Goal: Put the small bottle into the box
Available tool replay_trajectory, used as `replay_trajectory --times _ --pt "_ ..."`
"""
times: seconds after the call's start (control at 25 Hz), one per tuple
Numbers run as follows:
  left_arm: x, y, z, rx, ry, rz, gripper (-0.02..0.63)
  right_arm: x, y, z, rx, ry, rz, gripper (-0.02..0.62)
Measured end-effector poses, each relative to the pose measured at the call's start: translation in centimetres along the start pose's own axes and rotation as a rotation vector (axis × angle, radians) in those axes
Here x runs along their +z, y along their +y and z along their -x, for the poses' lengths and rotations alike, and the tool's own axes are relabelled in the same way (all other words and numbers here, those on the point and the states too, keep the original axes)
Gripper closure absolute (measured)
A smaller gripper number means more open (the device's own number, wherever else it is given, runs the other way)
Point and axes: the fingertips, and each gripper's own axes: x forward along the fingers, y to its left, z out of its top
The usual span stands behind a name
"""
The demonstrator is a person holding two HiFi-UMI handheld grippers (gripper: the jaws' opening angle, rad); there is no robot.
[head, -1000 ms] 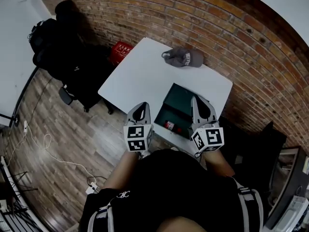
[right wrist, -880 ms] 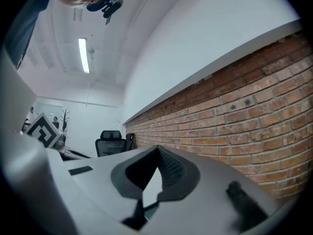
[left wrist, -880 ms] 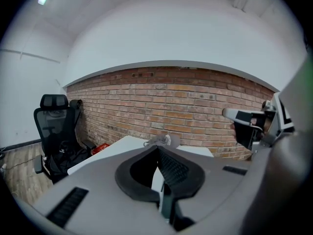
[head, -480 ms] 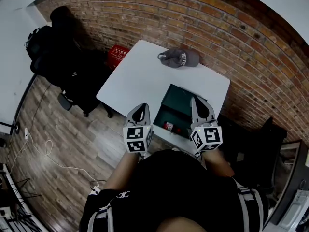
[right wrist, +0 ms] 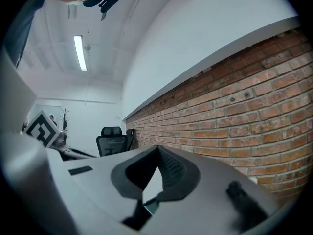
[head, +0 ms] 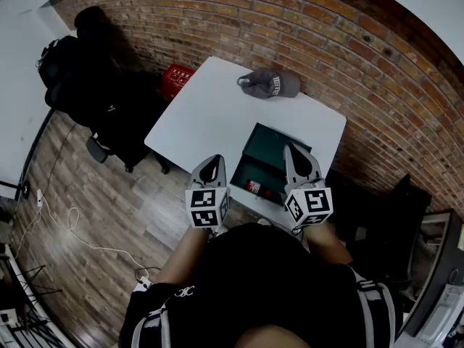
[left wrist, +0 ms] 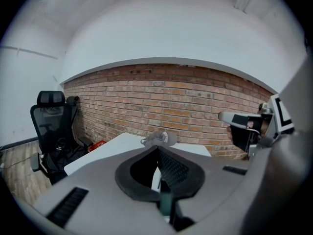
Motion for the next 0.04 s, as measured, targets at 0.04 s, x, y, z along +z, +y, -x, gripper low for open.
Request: replay_trajectory --times 0.04 --pt "-0.07 0.04 -0.04 0.0 0.001 0.002 0.594 -0.11 0.05 -0.05 0.002 0.003 -0.001 0.566"
